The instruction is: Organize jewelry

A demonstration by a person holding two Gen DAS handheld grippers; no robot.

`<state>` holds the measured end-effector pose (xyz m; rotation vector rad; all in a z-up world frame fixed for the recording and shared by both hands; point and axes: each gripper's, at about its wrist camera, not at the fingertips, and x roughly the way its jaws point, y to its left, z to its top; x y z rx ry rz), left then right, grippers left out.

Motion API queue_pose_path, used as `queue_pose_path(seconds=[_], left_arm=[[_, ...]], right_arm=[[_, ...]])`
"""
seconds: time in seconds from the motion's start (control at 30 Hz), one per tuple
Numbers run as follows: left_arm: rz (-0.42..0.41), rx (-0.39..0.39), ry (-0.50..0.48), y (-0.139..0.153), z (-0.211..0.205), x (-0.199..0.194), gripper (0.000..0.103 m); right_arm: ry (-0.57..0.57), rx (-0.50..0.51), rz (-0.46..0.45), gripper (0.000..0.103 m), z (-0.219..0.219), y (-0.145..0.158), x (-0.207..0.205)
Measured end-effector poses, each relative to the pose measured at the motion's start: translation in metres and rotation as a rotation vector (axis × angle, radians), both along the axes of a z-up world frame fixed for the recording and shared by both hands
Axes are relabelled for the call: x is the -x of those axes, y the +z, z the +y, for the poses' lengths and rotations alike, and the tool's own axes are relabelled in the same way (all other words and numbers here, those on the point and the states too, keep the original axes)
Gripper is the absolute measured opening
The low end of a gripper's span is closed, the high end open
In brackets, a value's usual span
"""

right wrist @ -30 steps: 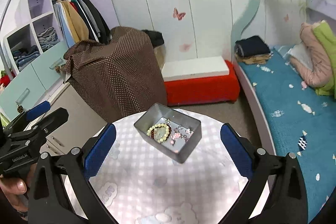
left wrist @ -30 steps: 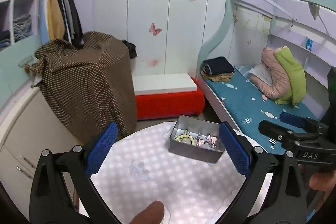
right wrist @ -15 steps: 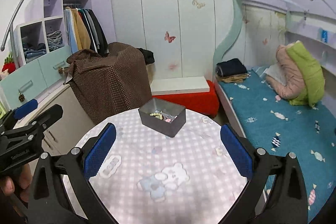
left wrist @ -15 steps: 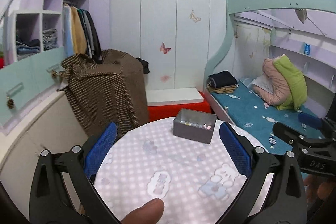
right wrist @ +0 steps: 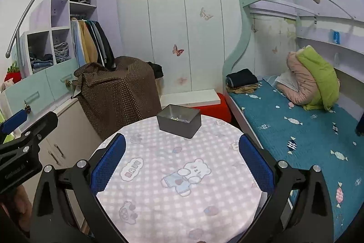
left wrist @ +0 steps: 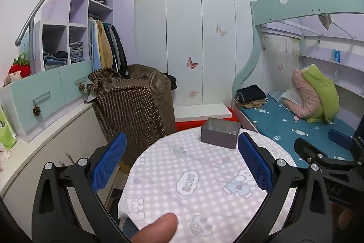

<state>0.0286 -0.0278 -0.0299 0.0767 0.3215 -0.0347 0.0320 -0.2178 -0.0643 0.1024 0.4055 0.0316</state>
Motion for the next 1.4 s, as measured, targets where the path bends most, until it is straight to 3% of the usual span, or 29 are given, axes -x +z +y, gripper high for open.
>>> queue_pose_path(seconds=[0.3, 0.43, 0.63, 1.4], left_arm=[[0.015, 0.030, 0.054, -0.007, 0.016, 0.012, 0.098], [0.003, 0.069, 0.052, -0.004, 0.023, 0.017, 0.098], [-0.021, 0.065, 0.041, 0.001, 0.022, 0.025, 0.098], [0.007, 0.109, 0.026, -0.002, 0.026, 0.020, 0.098]], right_arm=[[0.026, 0.046, -0.009, 0.096, 0.022, -0.002, 0.006], [0.033, 0.056, -0.016, 0.096, 0.030, -0.002, 0.009], [0.031, 0.072, -0.041, 0.096, 0.040, 0.001, 0.015], [0.001, 0.071, -0.051, 0.096, 0.036, 0.005, 0.015]])
